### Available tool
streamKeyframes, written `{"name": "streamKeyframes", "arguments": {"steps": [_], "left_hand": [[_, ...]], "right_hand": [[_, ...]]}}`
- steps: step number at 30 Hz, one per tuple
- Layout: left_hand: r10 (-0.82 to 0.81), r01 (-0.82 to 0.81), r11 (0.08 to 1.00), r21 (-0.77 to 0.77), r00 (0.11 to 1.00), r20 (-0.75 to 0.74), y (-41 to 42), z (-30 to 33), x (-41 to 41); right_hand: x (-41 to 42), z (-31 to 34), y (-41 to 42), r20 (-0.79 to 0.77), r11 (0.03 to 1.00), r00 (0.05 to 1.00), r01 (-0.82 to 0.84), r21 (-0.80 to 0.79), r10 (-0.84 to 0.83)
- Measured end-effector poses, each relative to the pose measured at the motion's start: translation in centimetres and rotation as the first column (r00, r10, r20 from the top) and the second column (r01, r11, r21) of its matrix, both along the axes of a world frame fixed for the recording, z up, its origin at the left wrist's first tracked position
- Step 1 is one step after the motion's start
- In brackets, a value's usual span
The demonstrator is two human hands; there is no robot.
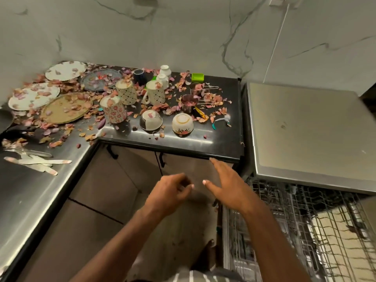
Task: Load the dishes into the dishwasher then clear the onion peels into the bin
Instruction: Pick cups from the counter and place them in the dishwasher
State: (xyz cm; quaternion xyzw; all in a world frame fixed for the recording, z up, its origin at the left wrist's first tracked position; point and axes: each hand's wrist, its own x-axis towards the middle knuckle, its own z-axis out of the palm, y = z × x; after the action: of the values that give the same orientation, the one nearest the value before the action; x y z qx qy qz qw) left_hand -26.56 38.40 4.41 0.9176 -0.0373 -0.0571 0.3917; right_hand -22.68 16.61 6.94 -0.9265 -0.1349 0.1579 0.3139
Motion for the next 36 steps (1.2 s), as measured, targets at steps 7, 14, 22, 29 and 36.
{"name": "streamKeyframes", "arguments": {"steps": [7, 14, 22, 29, 36], "left_hand": [[0.066, -0.064, 0.997, -0.043, 0.998, 0.026, 0.1, 0.9, 8.8], [0.113, -0.112, 0.984, 0.137, 0.994, 0.002, 3.0, -0.3, 16.7], [-0.029, 0.078, 0.893, 0.444, 0.993, -0.117, 5.3, -1.7, 26.8], [-0.157, 0.223, 0.853, 0.472, 0.972, -0.175, 6.3, -3.0, 32.0], [-0.306, 0.258, 0.832, 0.491, 0.952, 0.019, 4.1, 0.9, 31.4]], "right_hand": [[7.4, 0.2, -1.1, -0.028, 1.000, 0.999, -0.027, -0.003, 0.027], [10.8, -1.8, -1.3, -0.124, 0.999, 0.992, 0.026, 0.032, -0.021], [14.9, -1.6, 0.2, -0.146, 0.974, 0.964, 0.226, 0.010, -0.222], [15.0, -0.5, 1.2, -0.130, 0.883, 0.883, 0.463, 0.077, -0.451], [14.3, -0.4, 0.3, -0.074, 0.826, 0.835, 0.551, 0.119, -0.546]]}}
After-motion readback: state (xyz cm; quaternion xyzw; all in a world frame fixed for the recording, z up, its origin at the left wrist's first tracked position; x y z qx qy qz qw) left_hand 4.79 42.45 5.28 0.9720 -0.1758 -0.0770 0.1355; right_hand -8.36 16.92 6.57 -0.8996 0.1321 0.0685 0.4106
